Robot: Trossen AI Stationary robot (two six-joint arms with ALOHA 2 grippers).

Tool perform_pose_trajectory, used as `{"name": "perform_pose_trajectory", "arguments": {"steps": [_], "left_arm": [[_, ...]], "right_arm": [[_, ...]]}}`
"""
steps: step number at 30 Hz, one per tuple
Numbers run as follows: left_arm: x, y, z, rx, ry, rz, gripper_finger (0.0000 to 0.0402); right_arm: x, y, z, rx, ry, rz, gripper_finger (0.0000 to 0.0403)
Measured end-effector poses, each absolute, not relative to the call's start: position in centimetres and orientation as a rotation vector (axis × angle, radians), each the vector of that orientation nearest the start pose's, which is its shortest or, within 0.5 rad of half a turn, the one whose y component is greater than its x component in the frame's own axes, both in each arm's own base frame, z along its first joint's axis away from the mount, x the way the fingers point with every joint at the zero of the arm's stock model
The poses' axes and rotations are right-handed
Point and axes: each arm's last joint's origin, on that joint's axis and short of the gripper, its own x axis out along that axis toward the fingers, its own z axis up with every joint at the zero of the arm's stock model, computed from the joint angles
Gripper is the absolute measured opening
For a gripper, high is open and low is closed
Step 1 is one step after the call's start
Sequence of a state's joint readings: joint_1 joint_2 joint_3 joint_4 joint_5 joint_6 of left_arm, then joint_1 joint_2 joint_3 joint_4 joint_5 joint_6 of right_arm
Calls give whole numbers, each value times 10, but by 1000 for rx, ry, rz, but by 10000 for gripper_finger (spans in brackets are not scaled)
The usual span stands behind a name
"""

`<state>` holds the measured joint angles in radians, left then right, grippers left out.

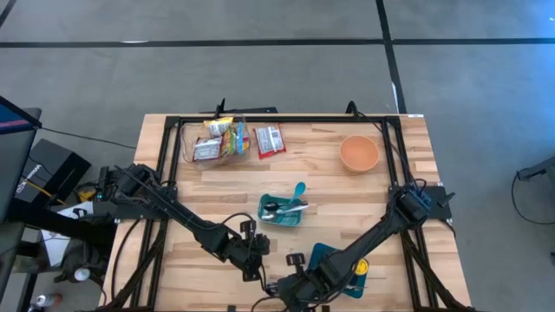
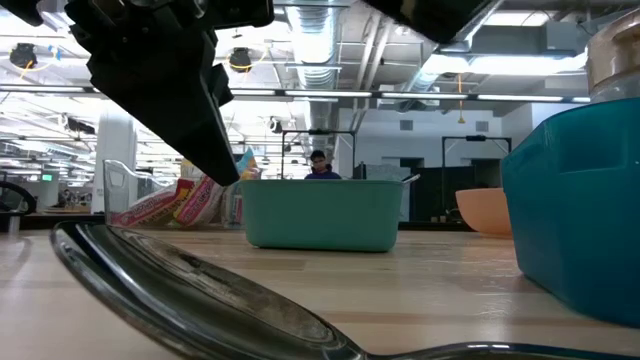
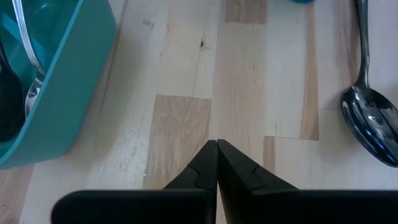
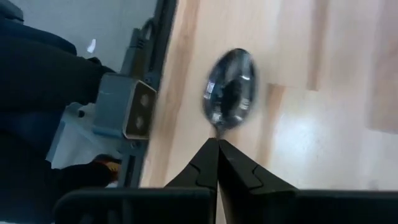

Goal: Pick & Place Food Item
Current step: Put the black tablespoon into the green bin

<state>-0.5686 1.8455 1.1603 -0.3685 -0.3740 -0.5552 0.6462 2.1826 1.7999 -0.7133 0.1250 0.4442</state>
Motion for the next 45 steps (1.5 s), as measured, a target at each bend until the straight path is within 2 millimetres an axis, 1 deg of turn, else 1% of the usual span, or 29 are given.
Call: {"name": "perform_pose_trajectory", "arguments": {"steps": [4,6,7,9,11,14,24,28,32,40,45], "left_arm": [[314,-188,167,-33,944,88,0],[314,-188,167,-33,943,88,0],[314,-188,167,-33,943,88,0],[314,-188,166,-31,948,90,0],[314,-188,166,-29,951,91,0],[313,-187,166,-26,957,93,0],[313,-187,166,-25,953,98,0],[313,-187,166,-24,951,101,0],[313,-187,166,-24,950,101,0],[313,-187,166,-25,950,101,0],[313,-187,166,-25,950,101,0]], "right_arm": [[375,284,178,-32,1145,244,0],[376,284,174,-51,1162,237,0],[375,283,173,-61,1179,231,0],[381,288,176,-40,1137,248,0],[378,287,174,-59,1162,244,0],[379,289,173,-68,1155,255,0],[377,289,173,-55,1169,275,0],[379,287,173,-52,1171,268,1],[380,284,173,-52,1178,260,18],[381,284,173,-50,1177,260,85],[379,285,173,-32,1179,249,95]]}}
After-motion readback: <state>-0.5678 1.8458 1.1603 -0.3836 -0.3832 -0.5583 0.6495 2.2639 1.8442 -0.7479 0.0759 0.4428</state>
